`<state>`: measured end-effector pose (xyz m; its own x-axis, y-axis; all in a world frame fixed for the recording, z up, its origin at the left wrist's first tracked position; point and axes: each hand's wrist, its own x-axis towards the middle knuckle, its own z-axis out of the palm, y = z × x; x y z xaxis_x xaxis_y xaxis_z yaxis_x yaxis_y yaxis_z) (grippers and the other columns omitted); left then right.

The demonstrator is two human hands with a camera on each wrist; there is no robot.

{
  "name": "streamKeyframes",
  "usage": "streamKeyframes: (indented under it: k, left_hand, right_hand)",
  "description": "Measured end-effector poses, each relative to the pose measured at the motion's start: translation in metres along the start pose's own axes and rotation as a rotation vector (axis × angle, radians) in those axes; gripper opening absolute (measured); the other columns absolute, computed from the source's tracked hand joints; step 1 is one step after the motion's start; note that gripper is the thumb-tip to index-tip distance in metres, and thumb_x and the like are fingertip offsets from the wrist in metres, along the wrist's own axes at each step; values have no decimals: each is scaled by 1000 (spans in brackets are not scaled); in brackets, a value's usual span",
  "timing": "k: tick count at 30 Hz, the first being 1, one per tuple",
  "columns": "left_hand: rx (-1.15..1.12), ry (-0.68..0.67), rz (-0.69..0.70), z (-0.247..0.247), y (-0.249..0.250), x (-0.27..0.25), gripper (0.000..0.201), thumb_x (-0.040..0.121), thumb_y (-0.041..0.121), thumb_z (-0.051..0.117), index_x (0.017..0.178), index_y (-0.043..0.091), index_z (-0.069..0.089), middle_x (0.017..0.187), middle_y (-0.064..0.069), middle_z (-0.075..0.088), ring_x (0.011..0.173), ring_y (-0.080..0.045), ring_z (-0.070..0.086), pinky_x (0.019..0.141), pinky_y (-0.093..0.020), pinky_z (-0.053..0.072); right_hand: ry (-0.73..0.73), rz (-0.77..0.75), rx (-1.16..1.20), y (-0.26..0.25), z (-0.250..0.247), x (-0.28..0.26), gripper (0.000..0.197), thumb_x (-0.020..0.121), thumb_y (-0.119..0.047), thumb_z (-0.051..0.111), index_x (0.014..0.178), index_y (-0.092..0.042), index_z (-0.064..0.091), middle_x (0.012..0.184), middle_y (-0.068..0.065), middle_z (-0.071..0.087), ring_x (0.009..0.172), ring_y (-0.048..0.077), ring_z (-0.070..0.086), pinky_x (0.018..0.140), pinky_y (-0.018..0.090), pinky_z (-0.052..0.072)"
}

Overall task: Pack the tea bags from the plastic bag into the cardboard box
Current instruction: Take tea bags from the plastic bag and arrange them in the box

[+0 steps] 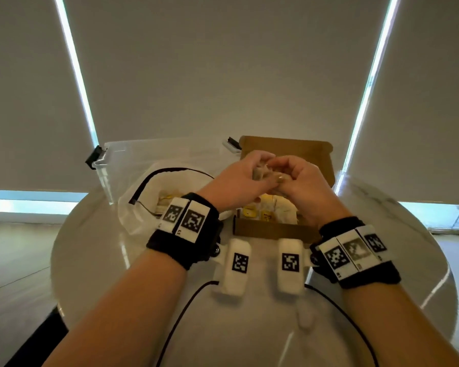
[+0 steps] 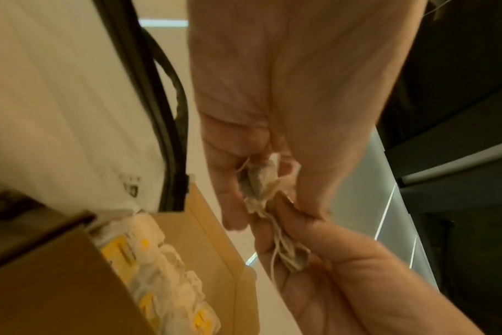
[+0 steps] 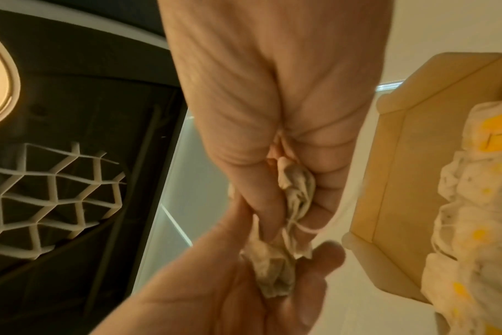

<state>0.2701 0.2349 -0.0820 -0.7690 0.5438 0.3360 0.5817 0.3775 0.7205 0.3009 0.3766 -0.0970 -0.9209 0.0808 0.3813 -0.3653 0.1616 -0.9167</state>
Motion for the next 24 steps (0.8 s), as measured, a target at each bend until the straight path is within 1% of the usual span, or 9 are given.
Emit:
streamKeyframes:
  k: [4,6,8,9,12,15,18,21,24]
  left_hand:
    - [-218,176,-72,4,-4,22,23,94,3,49,114,11,56,95,0,60,65,-8,60,54,-18,53]
    - [-322,225,-138,6,-6,30,27,93,-5,39,107,9,57,93,-3,61,61,-4,60,49,-15,48]
    - [-376,212,-198,12,-11,37,24,95,1,37,106,9,57,92,-5,62,63,-8,57,47,-17,43]
    - [-387,180,-220,16,-12,38,20,98,13,40,107,9,57,91,-5,61,65,-10,55,48,-19,40]
    - [-305,98,-234,32,-16,40,40,90,50,53,104,12,60,89,-1,61,69,-10,50,58,-23,40]
    - [-255,210,-162,42,-23,42,31,83,45,66,88,15,60,77,3,60,64,-7,50,60,-23,41]
    - [-479,314,-181,38,-27,42,24,88,37,64,85,15,55,71,1,58,57,-8,50,55,-23,42]
    - [-656,355,-186,33,-30,40,19,92,29,59,95,10,55,72,-2,60,56,-8,50,55,-22,43]
    - [-631,305,-154,32,-31,38,16,94,23,57,99,9,57,81,-5,64,60,-7,56,56,-19,45]
  right_hand:
    - [46,9,41,5,-12,4,55,74,12,67,118,-18,53,104,-1,64,100,14,63,81,31,56]
    - [84,23,59,8,-16,6,63,76,12,66,128,-17,47,103,-1,62,102,15,62,84,34,55]
    - [131,37,59,11,-19,9,65,77,10,65,132,-16,44,100,-1,61,101,17,61,85,35,53]
    - [157,38,45,14,-20,10,65,76,9,67,132,-17,44,99,0,60,100,17,61,85,35,53]
    - [193,30,-22,19,-22,11,66,75,8,69,131,-18,44,97,2,58,93,16,60,81,30,54]
    - [145,61,-32,19,-22,11,71,73,14,66,133,-18,42,99,4,55,92,14,59,79,27,53]
    - [122,132,53,16,-24,12,73,74,24,54,133,-18,42,101,5,53,96,21,58,84,37,54]
    - [113,164,165,14,-25,11,60,81,19,48,130,-17,46,98,5,49,87,19,54,75,34,49]
    - [43,191,296,11,-19,7,21,92,-10,52,113,-16,56,95,3,61,80,14,59,65,26,49]
